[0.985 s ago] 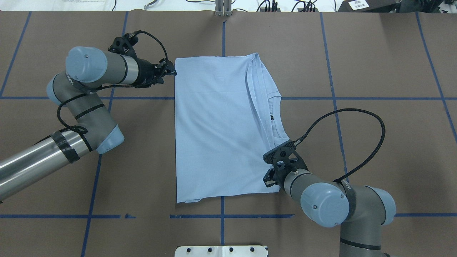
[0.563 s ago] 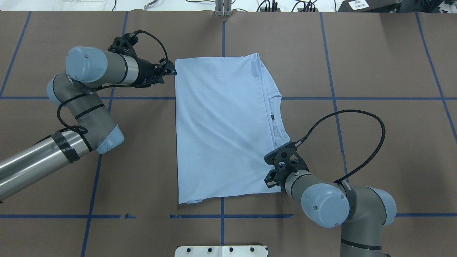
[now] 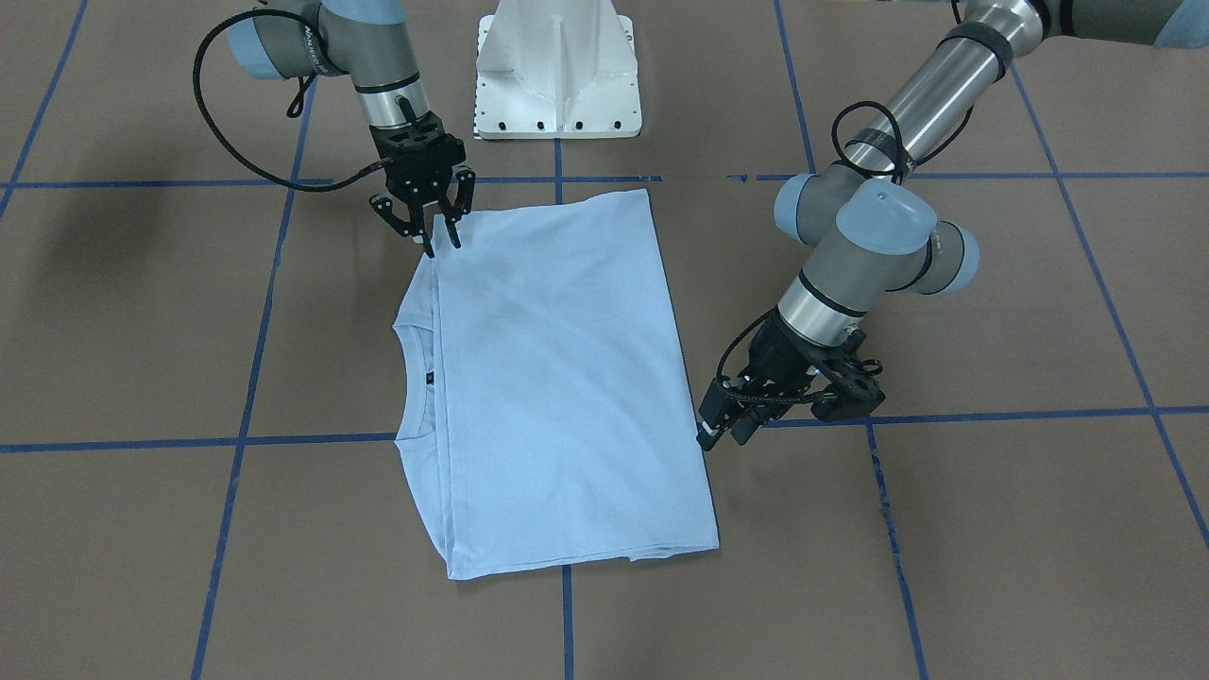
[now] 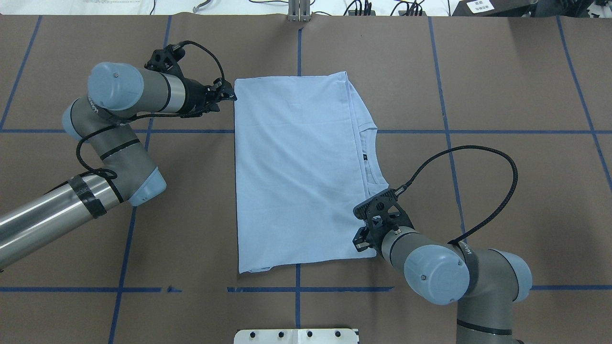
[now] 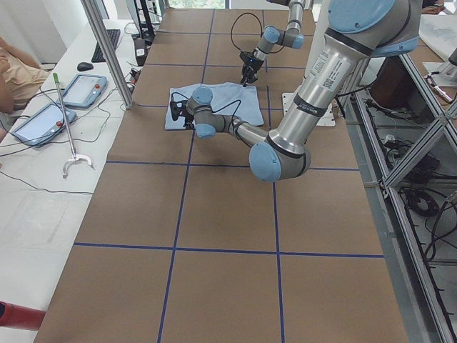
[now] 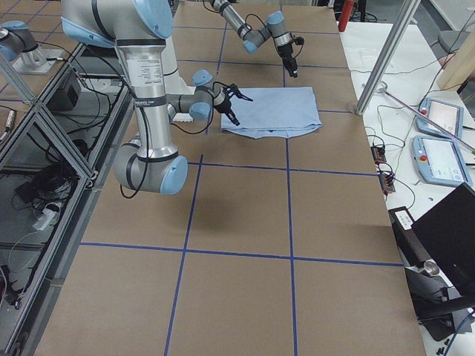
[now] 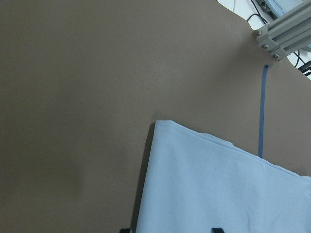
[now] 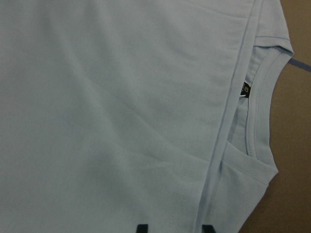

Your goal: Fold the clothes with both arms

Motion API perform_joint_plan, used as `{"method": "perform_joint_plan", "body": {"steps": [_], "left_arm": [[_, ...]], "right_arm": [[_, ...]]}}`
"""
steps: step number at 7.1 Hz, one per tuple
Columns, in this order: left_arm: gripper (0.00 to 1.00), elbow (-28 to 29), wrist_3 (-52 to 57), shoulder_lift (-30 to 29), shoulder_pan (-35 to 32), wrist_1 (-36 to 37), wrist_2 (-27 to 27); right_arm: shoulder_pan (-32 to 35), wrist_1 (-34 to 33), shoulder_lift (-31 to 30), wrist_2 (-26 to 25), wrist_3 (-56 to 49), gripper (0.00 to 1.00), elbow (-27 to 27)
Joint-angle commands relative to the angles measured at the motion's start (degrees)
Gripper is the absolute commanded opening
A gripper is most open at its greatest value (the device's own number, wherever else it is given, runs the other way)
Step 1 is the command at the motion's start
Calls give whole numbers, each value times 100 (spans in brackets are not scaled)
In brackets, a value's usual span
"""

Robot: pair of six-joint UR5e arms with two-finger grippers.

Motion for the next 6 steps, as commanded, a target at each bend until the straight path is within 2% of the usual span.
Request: {"method": "perform_joint_plan", "body": {"steps": [1,2,3,4,6], "left_arm": [[63,0,0,2,0,0,0],[63,0,0,-7,0,0,0],[63,0,0,-7,0,0,0],[63,0,0,-7,0,0,9],[63,0,0,-7,0,0,9]], "right_arm": [[-8,-1,-21,-3,1003,83,43],[-34,-28,-13,6,1520,87,0],[-112,-37,22,6,2282,99,-27],[-183,-45,66,15,3046,98,-44],[-245,-63,58,76,3510,98,-53]]}}
